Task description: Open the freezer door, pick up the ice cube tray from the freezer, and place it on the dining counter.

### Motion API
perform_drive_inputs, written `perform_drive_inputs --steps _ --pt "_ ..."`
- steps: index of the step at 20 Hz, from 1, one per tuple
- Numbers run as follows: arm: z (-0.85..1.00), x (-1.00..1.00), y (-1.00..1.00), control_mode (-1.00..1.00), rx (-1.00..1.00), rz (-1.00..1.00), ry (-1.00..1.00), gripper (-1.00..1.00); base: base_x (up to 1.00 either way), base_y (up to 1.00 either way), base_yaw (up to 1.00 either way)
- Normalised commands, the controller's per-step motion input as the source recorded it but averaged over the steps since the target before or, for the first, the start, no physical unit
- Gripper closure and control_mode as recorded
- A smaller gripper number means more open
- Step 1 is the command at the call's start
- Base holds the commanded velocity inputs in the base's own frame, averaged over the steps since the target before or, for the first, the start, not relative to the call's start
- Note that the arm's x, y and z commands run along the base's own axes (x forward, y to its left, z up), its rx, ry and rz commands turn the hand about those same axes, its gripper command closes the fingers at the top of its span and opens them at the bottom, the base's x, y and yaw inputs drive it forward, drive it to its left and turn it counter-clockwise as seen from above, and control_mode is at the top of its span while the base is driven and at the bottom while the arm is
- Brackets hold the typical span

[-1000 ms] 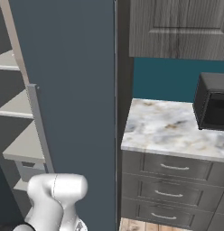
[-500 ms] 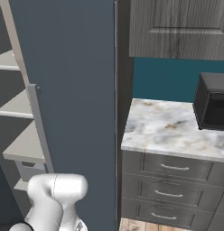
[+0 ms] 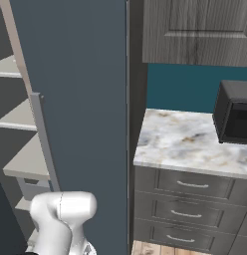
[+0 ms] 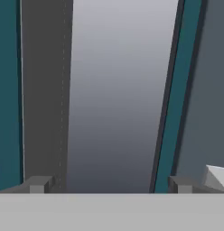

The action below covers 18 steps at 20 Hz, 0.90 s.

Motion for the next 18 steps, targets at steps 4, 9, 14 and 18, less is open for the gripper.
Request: perform_drive_inputs --steps 4,9,14,18 --pt "0.52 -0.33 -0.70 -1.00 0.00 -0.06 0.01 -1.00 0.00 0.00 0.00" --pt "0.37 -0.24 -0.93 -1.00 0.00 -0.07 0.05 -1.00 0.00 0.00 0.00" --pt "0.25 -0.15 -0.98 -1.00 0.00 -0.12 0.08 -1.00 0.00 0.00 0.00" --pt "0.29 0.00 -0.96 -1.00 0.00 -0.17 0.14 -1.00 0.00 0.00 0.00"
